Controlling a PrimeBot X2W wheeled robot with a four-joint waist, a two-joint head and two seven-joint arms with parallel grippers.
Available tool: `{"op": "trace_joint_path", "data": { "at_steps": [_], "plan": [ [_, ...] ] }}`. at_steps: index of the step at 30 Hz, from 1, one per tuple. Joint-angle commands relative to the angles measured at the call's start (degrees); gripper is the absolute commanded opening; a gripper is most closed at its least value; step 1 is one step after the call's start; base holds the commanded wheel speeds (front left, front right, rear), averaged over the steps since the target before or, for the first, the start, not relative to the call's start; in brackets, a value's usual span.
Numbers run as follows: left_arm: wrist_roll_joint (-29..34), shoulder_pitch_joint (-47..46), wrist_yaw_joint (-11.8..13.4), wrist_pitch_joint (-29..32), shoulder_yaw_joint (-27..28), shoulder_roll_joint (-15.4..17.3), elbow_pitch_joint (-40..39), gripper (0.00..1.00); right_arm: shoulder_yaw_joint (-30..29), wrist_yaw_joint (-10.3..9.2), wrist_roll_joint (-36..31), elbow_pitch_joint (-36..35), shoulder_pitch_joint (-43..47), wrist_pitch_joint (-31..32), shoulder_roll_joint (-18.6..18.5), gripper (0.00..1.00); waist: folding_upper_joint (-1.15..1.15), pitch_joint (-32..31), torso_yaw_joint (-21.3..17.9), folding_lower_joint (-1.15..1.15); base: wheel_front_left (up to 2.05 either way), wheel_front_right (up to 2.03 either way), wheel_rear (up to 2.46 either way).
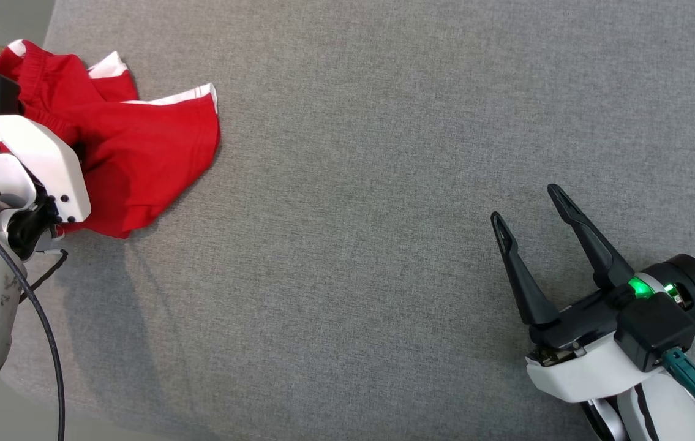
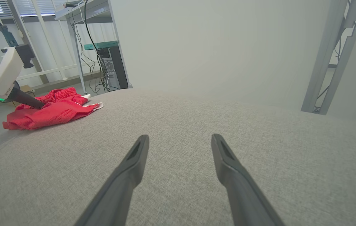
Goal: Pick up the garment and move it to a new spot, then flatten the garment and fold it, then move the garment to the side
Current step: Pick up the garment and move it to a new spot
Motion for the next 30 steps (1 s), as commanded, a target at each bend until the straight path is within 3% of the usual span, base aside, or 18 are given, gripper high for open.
{"op": "trace_joint_path", "data": {
  "at_steps": [1,17,30],
  "plan": [
    [-0.37,-0.36,-0.05,-0.59,-0.37,0.13,0.02,0.00,-0.34,-0.02,-0.17,0.16,0.30,-0.05,-0.23,1.00,0.00,-0.26,0.15,0.00,0.00,0.00,0.00],
    [-4.38,1.47,-0.05,-18.28,-4.79,1.86,-4.09,0.00,-0.06,-0.02,1.28,2.27,0.40,-0.04,1.67,1.00,0.00,-9.16,0.87,0.00,0.00,0.00,0.00],
    [-12.56,4.72,-0.05,-28.08,-5.10,1.76,-15.90,0.00,-2.15,-0.02,2.30,2.70,4.21,-0.05,3.18,1.00,0.00,-18.48,-0.98,0.00,0.00,0.00,0.00]
  ]
}}
